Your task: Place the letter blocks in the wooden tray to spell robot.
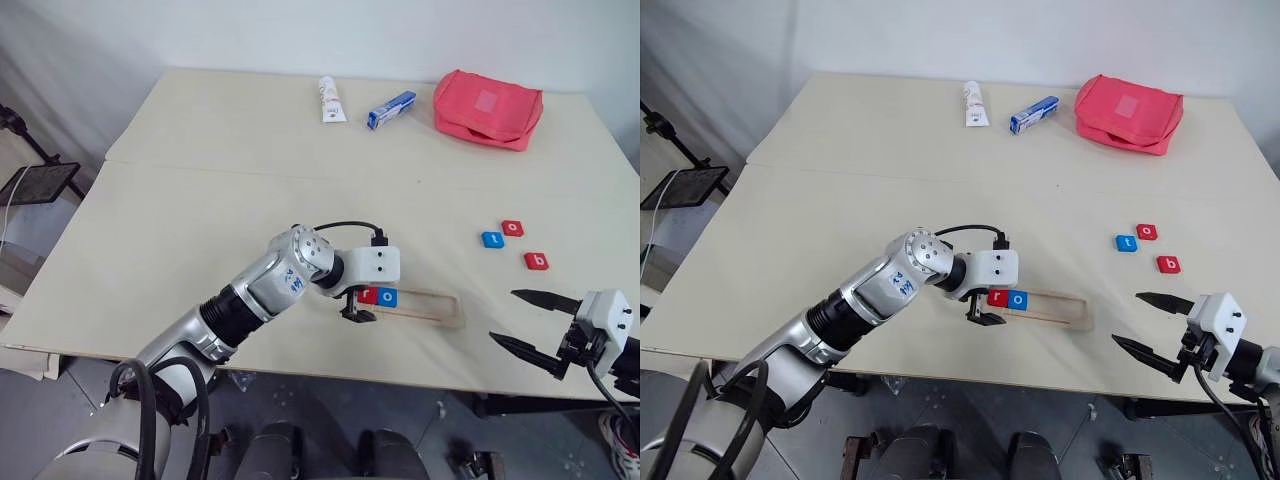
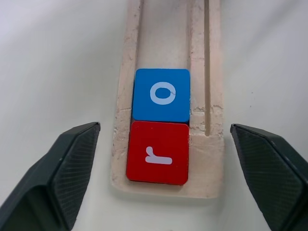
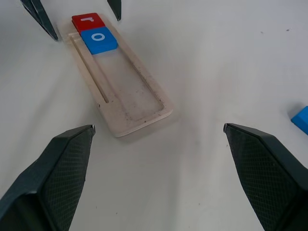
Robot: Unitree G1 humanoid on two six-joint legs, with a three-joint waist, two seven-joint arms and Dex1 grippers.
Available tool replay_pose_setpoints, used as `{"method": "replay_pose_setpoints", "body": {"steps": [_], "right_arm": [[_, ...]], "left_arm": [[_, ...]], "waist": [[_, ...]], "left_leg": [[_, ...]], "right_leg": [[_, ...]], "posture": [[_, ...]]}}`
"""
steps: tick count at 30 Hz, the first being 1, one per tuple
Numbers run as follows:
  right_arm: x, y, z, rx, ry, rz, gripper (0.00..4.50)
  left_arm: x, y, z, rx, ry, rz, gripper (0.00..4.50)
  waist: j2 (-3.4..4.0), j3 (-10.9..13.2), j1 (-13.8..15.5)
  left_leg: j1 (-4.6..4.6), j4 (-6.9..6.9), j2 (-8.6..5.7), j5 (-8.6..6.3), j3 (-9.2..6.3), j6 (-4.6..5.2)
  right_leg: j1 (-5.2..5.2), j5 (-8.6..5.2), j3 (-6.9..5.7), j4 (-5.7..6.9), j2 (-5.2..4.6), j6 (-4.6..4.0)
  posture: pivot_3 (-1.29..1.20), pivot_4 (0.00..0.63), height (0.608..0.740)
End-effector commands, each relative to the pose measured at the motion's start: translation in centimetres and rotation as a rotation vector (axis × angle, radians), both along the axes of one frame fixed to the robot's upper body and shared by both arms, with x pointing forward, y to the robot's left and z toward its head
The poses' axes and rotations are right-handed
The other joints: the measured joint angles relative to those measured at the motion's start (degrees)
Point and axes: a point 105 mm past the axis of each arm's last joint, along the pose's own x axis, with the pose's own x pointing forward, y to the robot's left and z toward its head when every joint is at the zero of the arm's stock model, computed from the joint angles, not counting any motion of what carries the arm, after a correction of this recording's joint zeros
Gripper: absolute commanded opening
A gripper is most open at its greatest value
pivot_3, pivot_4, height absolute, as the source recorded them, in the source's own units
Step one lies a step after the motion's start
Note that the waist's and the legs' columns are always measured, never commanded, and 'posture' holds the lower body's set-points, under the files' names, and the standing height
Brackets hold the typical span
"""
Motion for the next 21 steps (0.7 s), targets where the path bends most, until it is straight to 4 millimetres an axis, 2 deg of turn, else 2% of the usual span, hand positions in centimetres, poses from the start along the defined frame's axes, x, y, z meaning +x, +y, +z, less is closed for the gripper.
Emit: {"method": "replay_pose_setpoints", "body": {"steps": [1, 4, 8, 15, 18, 21], "right_arm": [[-0.2, -0.4, 1.3, 0.004, -0.055, -0.025, 4.5], [-0.5, -0.5, 1.7, 0.003, -0.07, -0.044, 4.5], [-0.6, -1.2, 2.1, 0.021, -0.065, -0.152, 4.5], [0.4, -1.7, 2.6, 0.083, -0.134, -0.38, 4.5], [1.4, -2.2, 3.0, 0.133, -0.179, -0.527, 4.5], [2.2, -1.9, 2.5, 0.206, -0.172, -0.614, 4.5]], "left_arm": [[0.0, -0.6, 1.3, -0.028, -0.051, -0.03, 4.46], [0.1, -0.4, 2.6, -0.068, -0.066, -0.023, 4.46], [0.7, 1.0, 4.1, -0.163, -0.098, -0.002, 4.46], [0.6, 1.9, 5.7, -0.494, -0.11, -0.008, 4.46], [0.3, 3.2, 6.2, -0.647, -0.09, -0.041, 4.46], [0.0, 5.1, 6.7, -0.731, -0.127, -0.136, 4.46]], "waist": [[0.0, 0.0, 0.0], [0.0, 0.0, 0.1], [0.01, 0.0, 0.0], [0.03, 0.0, -0.1], [0.03, 0.0, -0.1], [0.07, 0.0, -0.2]], "left_leg": [[0.0, 0.0, -0.01, 0.0, 0.0, 0.0], [-0.01, 0.01, -0.01, 0.0, 0.0, 0.0], [0.0, 0.01, 0.02, 0.0, -0.01, 0.0], [0.09, 0.0, 0.04, 0.0, 0.0, -0.01], [0.09, 0.03, 0.0, 0.0, -0.01, 0.0], [0.12, 0.03, 0.03, 0.0, -0.01, -0.01]], "right_leg": [[0.0, 0.0, 0.0, 0.0, -0.01, 0.0], [0.0, 0.0, 0.0, 0.0, -0.01, 0.0], [0.0, 0.0, 0.0, 0.01, 0.0, 0.0], [0.01, 0.0, 0.03, 0.08, -0.03, 0.0], [0.01, 0.0, 0.03, 0.11, -0.07, 0.0], [0.0, 0.0, 0.01, 0.14, -0.04, 0.0]], "posture": [[0.0, 0.15, 0.74], [0.0, 0.15, 0.74], [0.0, 0.15, 0.74], [0.0, 0.15, 0.74], [0.0, 0.15, 0.74], [0.0, 0.15, 0.74]]}}
